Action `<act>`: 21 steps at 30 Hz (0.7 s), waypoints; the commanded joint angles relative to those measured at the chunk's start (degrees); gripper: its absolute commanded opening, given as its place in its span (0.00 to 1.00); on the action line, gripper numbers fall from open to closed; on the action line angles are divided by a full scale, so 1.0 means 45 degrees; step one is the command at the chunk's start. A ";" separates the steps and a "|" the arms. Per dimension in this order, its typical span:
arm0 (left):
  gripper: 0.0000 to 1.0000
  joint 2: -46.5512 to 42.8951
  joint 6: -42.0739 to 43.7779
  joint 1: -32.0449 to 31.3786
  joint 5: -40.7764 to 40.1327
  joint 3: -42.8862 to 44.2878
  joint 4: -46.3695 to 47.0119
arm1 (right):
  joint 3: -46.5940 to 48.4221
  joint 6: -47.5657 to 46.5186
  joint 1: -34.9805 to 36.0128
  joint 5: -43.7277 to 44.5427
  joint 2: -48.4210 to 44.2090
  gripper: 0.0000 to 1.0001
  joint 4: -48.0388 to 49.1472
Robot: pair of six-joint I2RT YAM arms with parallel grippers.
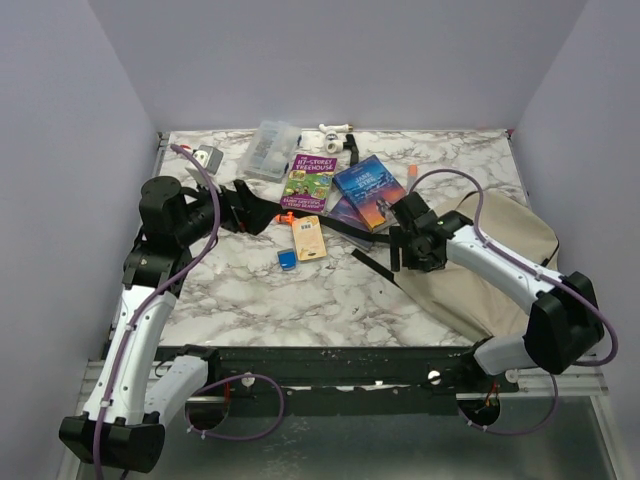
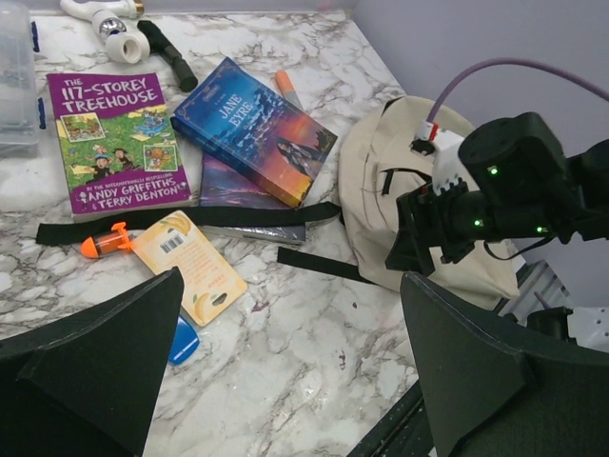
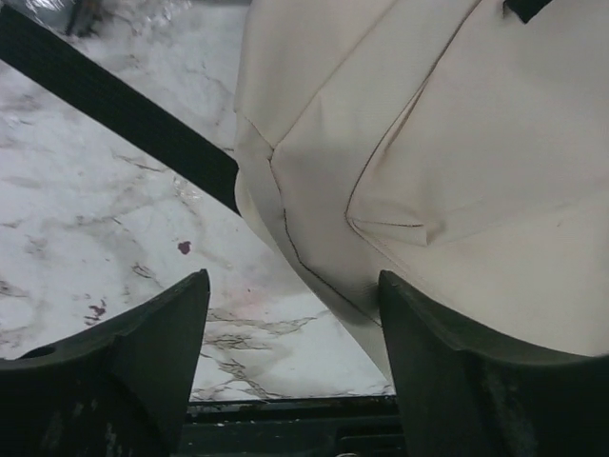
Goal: Pack the student bag
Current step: Adjust the student bag at the center of the board.
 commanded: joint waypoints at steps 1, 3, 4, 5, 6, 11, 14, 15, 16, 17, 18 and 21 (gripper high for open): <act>0.98 0.0241 -0.0254 -0.0032 0.0851 -0.0070 0.0290 | -0.0304 0.0591 0.0377 0.0640 0.0764 0.71 -0.0853; 0.98 0.0343 -0.0284 -0.0052 0.0926 -0.0067 0.0284 | -0.0326 0.0597 0.0482 0.0440 0.0819 0.57 -0.0671; 0.98 0.0400 -0.0323 -0.0071 0.0930 -0.0070 0.0287 | -0.0322 0.0607 0.0498 0.0125 0.0773 0.49 -0.0515; 0.98 0.0422 -0.0343 -0.0105 0.0944 -0.0071 0.0281 | -0.0324 0.0639 0.0493 -0.0381 0.0630 0.41 -0.0207; 0.98 0.0460 -0.0362 -0.0137 0.0988 -0.0070 0.0287 | -0.0396 0.0646 0.0498 -0.0887 0.0445 0.31 0.0146; 0.98 0.0709 -0.0343 -0.0335 0.0944 -0.0059 0.0218 | -0.0067 0.1713 0.0491 -0.2071 0.0151 0.01 0.0996; 0.98 0.0826 -0.0382 -0.0364 0.1122 -0.0011 0.0192 | -0.0042 0.2864 0.0498 -0.2512 -0.0204 0.01 0.1793; 0.98 0.0880 -0.0382 -0.0398 0.1103 -0.0028 0.0185 | -0.0050 0.3273 0.0498 -0.2744 -0.0289 0.01 0.2007; 0.98 0.0936 -0.0382 -0.0431 0.1067 -0.0002 0.0137 | -0.0074 0.3748 0.0503 -0.3248 -0.0331 0.01 0.2295; 0.98 0.1013 -0.0363 -0.0463 0.1027 0.0054 0.0060 | -0.0167 0.4225 0.0498 -0.3762 -0.0379 0.01 0.2572; 0.98 0.1071 -0.0363 -0.0514 0.1023 0.0108 -0.0045 | -0.0300 0.4839 0.0489 -0.4254 -0.0425 0.01 0.2967; 0.98 0.1108 -0.0411 -0.0616 0.0811 0.0169 -0.0190 | -0.1752 0.6861 0.0503 -0.5742 -0.1370 0.01 0.5661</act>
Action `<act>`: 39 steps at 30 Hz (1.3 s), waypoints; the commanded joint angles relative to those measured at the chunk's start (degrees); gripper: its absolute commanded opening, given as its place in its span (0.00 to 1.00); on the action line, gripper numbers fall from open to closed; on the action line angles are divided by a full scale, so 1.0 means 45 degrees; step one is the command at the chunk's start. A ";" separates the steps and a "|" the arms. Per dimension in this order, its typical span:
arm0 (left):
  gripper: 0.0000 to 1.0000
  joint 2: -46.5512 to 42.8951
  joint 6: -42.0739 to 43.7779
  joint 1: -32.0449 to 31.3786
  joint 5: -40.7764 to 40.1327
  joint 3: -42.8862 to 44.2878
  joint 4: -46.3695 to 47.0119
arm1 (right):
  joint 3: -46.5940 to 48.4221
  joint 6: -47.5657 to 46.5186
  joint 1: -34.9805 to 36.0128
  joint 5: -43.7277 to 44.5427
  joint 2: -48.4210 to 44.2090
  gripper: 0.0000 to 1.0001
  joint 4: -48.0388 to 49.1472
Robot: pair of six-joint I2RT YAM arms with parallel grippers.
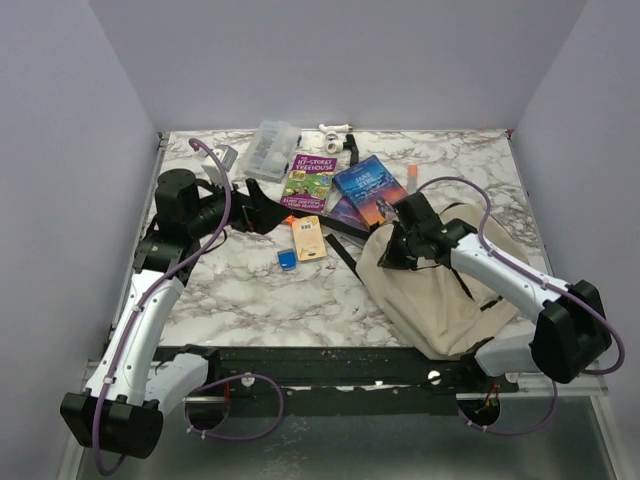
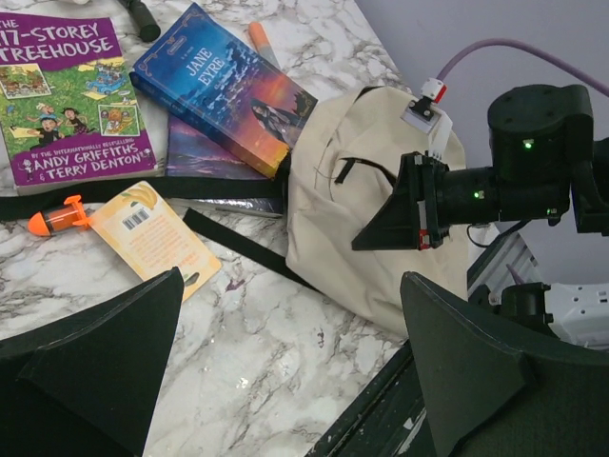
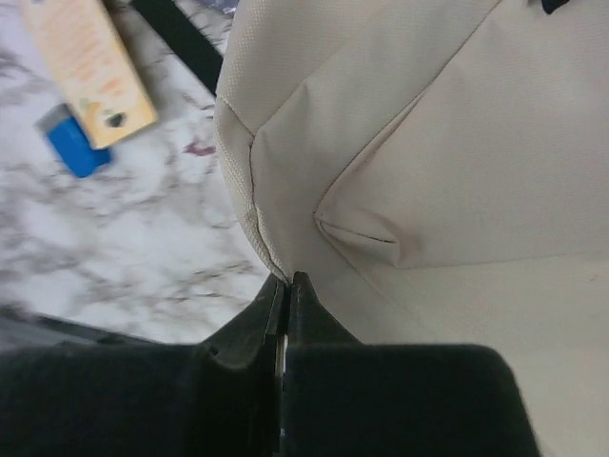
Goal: Pack the student bag
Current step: Adjust the student bag at the center of the board.
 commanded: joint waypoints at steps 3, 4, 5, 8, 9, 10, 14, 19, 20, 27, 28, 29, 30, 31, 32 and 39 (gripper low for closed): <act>0.98 0.0120 -0.0152 -0.0291 -0.0091 0.0107 -0.0187 | -0.2624 0.5236 0.0221 -0.3274 -0.1935 0.01 0.6047; 0.98 0.0216 -0.0201 -0.0307 -0.0048 0.0125 -0.0220 | -0.2724 0.5460 0.0245 -0.3319 -0.1937 0.01 0.6424; 0.98 0.0331 -0.0242 -0.0314 0.0031 0.0160 -0.0251 | -0.2679 0.5451 0.0246 -0.3329 -0.1861 0.01 0.6582; 0.98 0.0663 -0.0331 -0.0501 0.0115 0.0154 -0.0274 | -0.2147 0.4242 0.0234 -0.3886 -0.1426 0.14 0.6590; 0.98 0.0797 -0.0348 -0.0588 0.0123 0.0165 -0.0291 | -0.1758 0.3593 0.0246 -0.3940 -0.1286 0.22 0.6191; 0.98 0.0919 -0.0368 -0.0689 0.0162 0.0180 -0.0334 | -0.1469 0.2803 0.0259 -0.3957 -0.1268 0.30 0.5864; 0.98 0.1505 -0.0419 -0.1254 0.0297 0.0260 -0.0440 | -0.0514 -0.0111 0.0237 -0.1640 -0.1653 0.50 0.3205; 0.93 0.2537 -0.0992 -0.1969 0.0213 0.0235 -0.0266 | 0.0144 -0.0138 0.0217 0.2980 -0.1190 0.51 0.0110; 0.91 0.2782 -0.1258 -0.2251 0.0031 0.0188 -0.0166 | 0.0273 0.0794 0.0205 0.3732 -0.0967 0.51 -0.0536; 0.76 0.6123 -0.4196 -0.3705 0.0016 0.1343 0.0016 | 0.0703 0.4661 -0.0271 0.3731 0.0644 0.47 -0.1400; 0.76 0.6513 -0.4580 -0.3762 -0.0049 0.1518 0.0046 | 0.0619 0.4935 -0.0363 0.3715 0.0695 0.47 -0.1263; 0.75 0.6974 -0.4716 -0.3839 -0.0104 0.1809 0.0070 | 0.0534 0.5128 -0.0424 0.3816 0.0719 0.48 -0.1123; 0.74 0.7374 -0.4711 -0.3912 -0.0257 0.2108 -0.0016 | 0.0446 0.5330 -0.0478 0.4027 0.0717 0.47 -0.1018; 0.73 0.7822 -0.4701 -0.3996 -0.0418 0.2391 -0.0075 | 0.0383 0.5516 -0.0557 0.4283 0.0724 0.48 -0.0909; 0.72 0.8239 -0.4742 -0.4074 -0.0432 0.2601 -0.0108 | 0.0318 0.5808 -0.0601 0.4508 0.0731 0.48 -0.0896; 0.67 1.0496 -0.4340 -0.4905 0.0245 0.3865 -0.0171 | 0.0012 0.6353 -0.1146 0.5003 0.0946 0.47 -0.0297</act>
